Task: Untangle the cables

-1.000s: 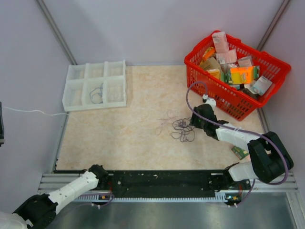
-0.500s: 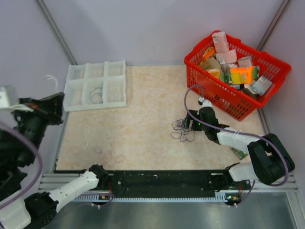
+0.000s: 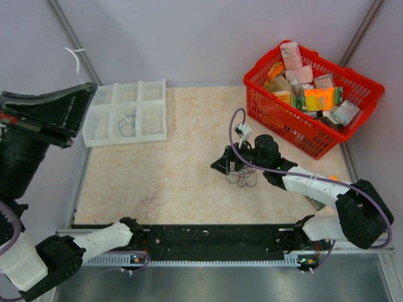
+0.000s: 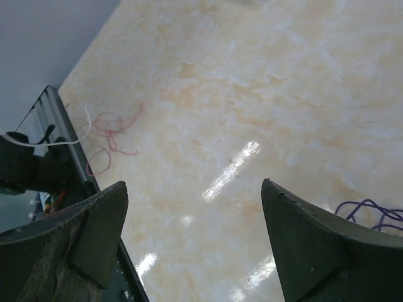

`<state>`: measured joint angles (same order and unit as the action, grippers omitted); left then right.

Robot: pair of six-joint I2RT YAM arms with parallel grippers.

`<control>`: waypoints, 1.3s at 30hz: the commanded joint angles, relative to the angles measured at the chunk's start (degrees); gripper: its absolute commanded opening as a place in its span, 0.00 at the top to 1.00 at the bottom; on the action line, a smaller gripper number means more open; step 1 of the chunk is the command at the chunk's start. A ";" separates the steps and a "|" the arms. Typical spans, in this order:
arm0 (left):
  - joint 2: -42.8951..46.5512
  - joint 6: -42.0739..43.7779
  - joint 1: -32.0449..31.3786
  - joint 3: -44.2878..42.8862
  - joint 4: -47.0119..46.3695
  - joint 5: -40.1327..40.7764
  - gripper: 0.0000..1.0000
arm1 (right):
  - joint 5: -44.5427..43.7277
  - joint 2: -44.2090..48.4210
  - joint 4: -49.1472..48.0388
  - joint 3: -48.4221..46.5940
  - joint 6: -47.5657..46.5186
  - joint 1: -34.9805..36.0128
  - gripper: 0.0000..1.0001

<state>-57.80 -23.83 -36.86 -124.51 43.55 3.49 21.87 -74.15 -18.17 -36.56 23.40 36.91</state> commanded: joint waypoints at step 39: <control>3.92 -7.98 -0.14 10.42 -17.80 -10.17 1.00 | 11.45 -46.17 -5.92 -25.66 47.62 24.79 0.42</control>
<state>-54.08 -31.66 -36.86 -114.61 29.28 -5.80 36.10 -118.58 -26.15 -58.24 68.29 59.16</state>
